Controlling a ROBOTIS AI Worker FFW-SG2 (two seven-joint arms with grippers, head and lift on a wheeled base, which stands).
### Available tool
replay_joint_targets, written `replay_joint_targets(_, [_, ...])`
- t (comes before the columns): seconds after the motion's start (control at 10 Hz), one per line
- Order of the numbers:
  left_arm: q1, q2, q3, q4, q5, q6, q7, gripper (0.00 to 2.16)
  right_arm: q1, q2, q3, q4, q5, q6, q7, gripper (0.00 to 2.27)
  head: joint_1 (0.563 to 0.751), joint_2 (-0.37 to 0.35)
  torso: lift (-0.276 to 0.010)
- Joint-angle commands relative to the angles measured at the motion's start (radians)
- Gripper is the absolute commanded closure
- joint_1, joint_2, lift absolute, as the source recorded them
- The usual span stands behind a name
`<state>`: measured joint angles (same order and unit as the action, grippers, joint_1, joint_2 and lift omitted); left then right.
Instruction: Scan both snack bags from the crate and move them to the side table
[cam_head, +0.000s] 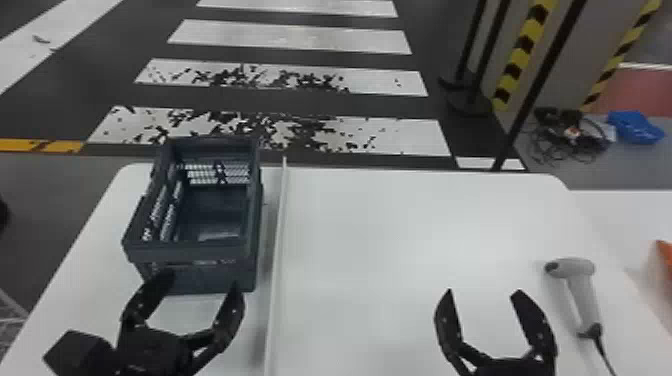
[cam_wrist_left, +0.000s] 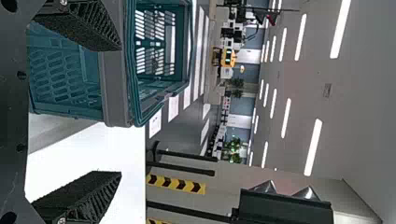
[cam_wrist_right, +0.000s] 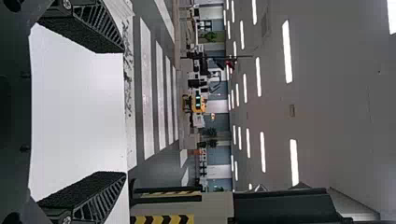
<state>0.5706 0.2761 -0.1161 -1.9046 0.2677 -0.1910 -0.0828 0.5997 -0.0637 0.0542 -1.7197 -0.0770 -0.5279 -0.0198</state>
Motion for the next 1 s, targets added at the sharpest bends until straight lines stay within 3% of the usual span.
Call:
replay_joint_targets(0.0, [0.015,0.000,0.010,-0.016,-0.005,0.000,0.000,0.04,0.000,-0.004,0.006,0.003,0.000,0.003,0.000,0.06,0.695,-0.047,-0.099])
replay_joint_targets(0.9, [0.021,-0.002,0.024,-0.019,-0.005,-0.003,0.002,0.04,0.000,-0.008,0.018,0.006,0.008,-0.007,0.000,0.06,0.695,-0.018,-0.099])
